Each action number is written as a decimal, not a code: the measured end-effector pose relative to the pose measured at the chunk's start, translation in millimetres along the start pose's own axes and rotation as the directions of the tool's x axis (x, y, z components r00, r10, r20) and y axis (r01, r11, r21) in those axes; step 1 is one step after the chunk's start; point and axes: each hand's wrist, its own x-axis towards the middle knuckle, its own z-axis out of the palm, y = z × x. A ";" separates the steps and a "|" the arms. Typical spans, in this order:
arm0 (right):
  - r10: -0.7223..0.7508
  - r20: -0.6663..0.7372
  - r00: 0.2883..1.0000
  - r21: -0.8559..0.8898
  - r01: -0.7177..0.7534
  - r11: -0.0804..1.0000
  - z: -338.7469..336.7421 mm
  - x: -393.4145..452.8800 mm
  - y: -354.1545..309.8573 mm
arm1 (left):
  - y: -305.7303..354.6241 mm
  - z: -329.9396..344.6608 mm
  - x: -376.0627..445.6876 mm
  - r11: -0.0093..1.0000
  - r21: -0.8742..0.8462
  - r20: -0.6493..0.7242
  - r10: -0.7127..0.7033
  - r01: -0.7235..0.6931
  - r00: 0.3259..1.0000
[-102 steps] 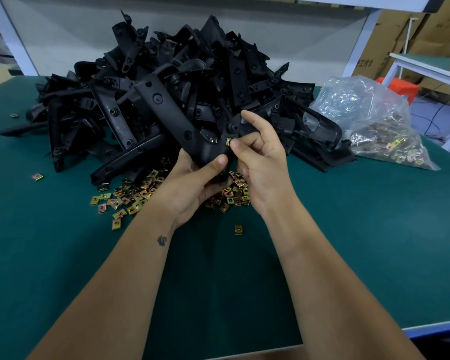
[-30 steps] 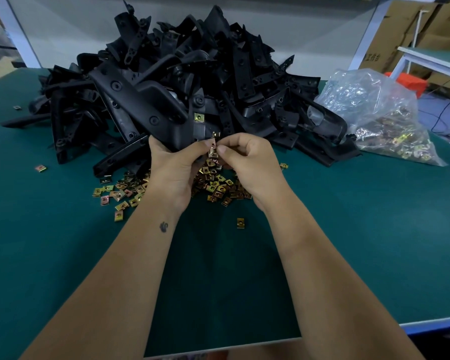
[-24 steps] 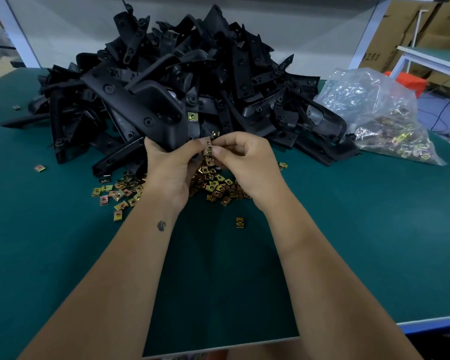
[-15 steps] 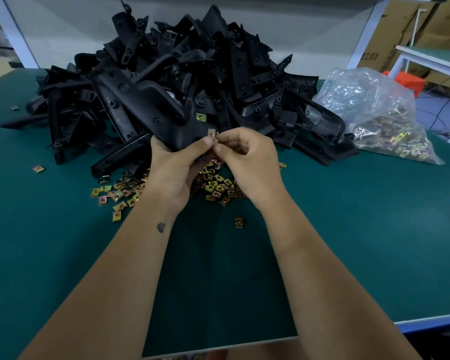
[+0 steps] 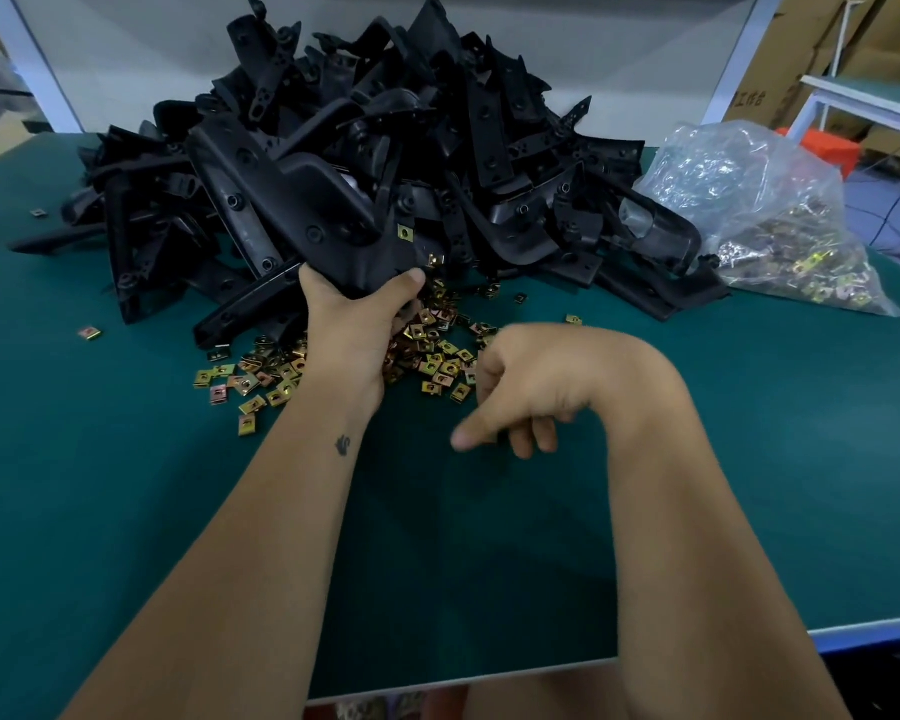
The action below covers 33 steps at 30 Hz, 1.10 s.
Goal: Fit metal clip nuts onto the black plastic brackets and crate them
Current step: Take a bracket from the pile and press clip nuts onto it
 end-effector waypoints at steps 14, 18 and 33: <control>-0.131 -0.579 0.805 0.432 0.439 0.788 4.8 15.7 -2.8 | 11.5 5.1 -3.7 0.912 -0.300 0.109 -0.258 0.280 0.960; -0.006 -0.698 0.716 0.635 0.623 0.457 9.5 24.9 -4.2 | 17.3 4.5 -6.8 0.856 -0.363 0.221 -0.304 0.367 0.927; 0.046 -0.636 0.770 0.771 0.636 0.018 13.8 35.4 -3.0 | 12.3 0.5 -8.2 0.829 -0.388 0.397 -0.245 0.404 0.884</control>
